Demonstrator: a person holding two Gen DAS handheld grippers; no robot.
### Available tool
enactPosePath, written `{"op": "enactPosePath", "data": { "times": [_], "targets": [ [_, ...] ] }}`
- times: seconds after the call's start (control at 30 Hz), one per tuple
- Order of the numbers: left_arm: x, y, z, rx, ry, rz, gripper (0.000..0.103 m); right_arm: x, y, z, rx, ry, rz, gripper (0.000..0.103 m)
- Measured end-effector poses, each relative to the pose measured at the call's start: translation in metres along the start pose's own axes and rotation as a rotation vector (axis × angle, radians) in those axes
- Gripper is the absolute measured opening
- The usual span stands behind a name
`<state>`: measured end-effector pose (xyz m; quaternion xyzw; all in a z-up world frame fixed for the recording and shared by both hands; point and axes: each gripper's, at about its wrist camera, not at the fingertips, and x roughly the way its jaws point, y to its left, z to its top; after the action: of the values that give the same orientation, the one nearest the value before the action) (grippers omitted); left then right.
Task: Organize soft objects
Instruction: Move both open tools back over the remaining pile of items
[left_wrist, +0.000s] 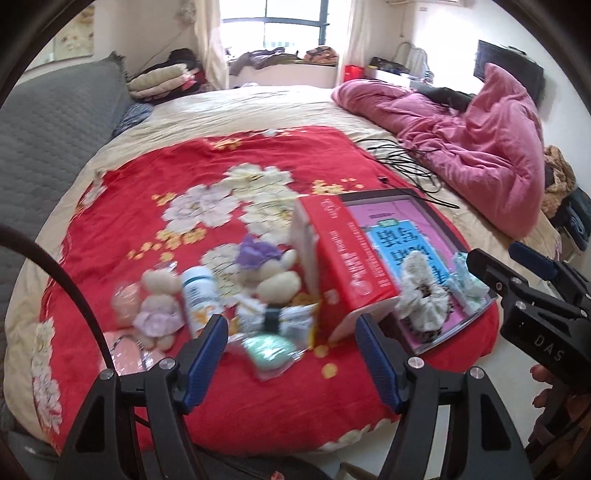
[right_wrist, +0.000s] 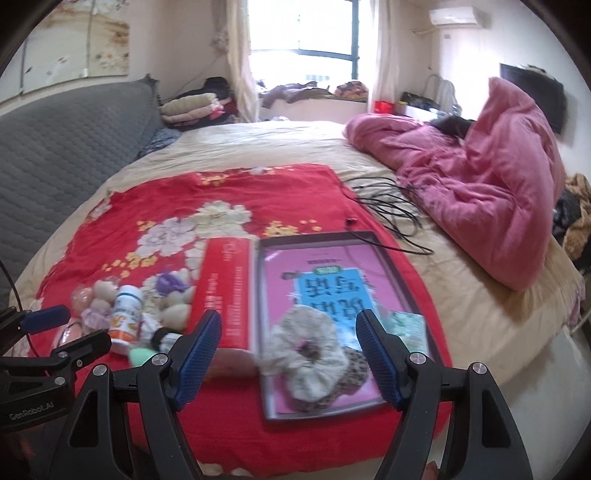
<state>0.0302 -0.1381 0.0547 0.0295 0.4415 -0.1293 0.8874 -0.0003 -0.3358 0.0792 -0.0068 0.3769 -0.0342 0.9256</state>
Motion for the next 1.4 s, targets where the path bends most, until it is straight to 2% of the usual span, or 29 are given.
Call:
{"op": "enactPosePath", "data": {
  "times": [0.47, 0.67, 1.0, 1.4],
  "targets": [
    [-0.031, 0.101, -0.027, -0.154, -0.017, 0.082, 0.071, -0.004, 0.091, 0.010, -0.095, -0.006, 0.108, 0.076],
    [-0.041, 0.133, -0.035, -0.208, -0.024, 0.111, 0.071, -0.004, 0.122, 0.011, -0.138, -0.003, 0.139, 0.076],
    [-0.046, 0.178, -0.051, -0.275, -0.011, 0.154, 0.071, 0.006, 0.148, 0.003, -0.168, 0.027, 0.177, 0.076],
    [-0.022, 0.216, -0.068, -0.356, 0.056, 0.166, 0.071, 0.036, 0.160, -0.023, -0.203, 0.112, 0.189, 0.076]
  ]
}}
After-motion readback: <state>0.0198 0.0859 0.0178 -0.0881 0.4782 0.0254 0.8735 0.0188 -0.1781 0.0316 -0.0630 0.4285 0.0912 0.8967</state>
